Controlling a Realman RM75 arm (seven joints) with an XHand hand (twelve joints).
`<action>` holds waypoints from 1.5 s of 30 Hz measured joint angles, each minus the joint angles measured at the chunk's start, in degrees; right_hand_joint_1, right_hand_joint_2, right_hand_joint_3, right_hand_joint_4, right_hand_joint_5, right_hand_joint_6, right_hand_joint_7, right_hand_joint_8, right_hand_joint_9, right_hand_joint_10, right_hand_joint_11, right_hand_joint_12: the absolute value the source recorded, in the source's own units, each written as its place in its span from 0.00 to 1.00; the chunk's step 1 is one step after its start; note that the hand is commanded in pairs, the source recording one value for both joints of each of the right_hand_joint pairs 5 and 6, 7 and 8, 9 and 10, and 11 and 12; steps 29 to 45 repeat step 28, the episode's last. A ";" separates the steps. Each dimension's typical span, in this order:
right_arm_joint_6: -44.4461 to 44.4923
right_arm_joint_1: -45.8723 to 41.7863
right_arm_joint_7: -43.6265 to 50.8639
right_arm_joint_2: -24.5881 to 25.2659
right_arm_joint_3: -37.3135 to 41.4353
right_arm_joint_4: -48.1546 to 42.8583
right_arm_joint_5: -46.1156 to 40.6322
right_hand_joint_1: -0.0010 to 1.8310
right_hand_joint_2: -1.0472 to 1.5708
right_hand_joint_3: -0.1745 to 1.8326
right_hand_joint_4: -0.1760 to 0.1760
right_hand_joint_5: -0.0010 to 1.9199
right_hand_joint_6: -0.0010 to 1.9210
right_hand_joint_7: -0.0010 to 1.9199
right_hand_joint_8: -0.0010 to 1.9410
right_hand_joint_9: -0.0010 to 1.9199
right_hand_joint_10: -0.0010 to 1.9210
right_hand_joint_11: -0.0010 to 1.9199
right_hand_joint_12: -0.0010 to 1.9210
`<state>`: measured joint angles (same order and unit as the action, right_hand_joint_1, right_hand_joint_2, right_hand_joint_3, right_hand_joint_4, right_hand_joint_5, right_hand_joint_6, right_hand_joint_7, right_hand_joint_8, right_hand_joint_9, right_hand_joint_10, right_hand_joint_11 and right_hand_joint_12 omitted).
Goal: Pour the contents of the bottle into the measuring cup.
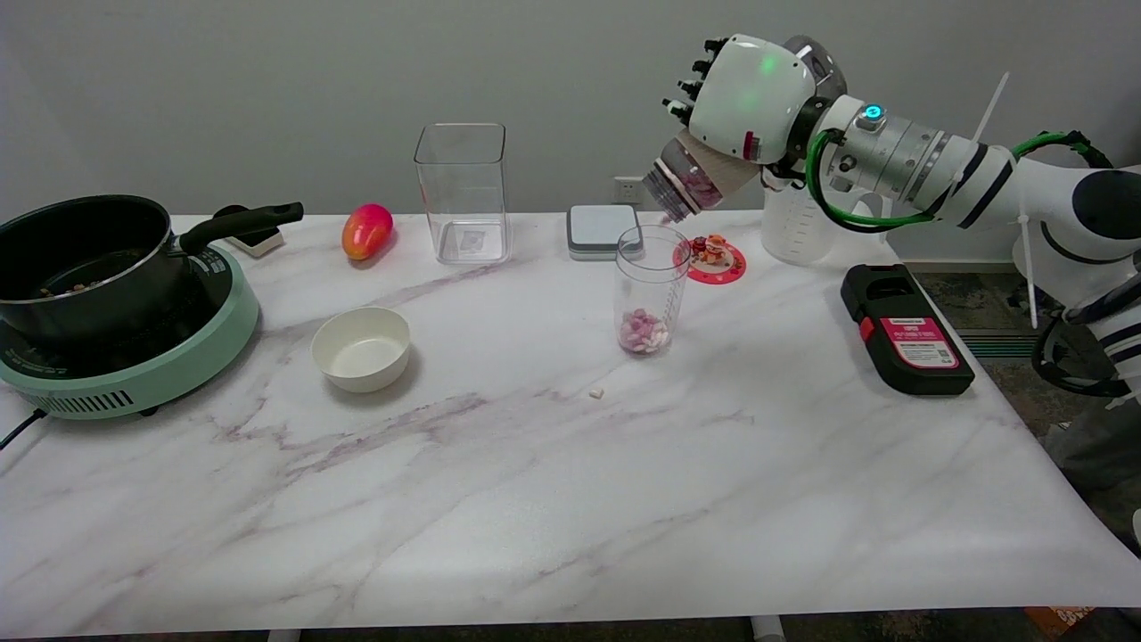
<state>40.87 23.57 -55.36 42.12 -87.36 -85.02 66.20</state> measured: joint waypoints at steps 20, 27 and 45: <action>-0.57 -0.59 -0.54 -0.18 -0.02 0.54 -0.94 0.66 1.00 0.26 0.50 1.00 1.00 0.99 0.98 0.88 0.88 0.77 0.76; -2.76 -2.90 -0.42 -0.20 0.58 0.77 -5.13 0.66 1.00 0.26 0.50 1.00 1.00 0.99 0.98 0.89 0.89 0.77 0.77; -3.17 -3.50 -0.34 -0.20 0.86 0.76 -6.07 0.66 1.00 0.26 0.50 1.00 1.00 0.99 0.98 0.89 0.89 0.77 0.77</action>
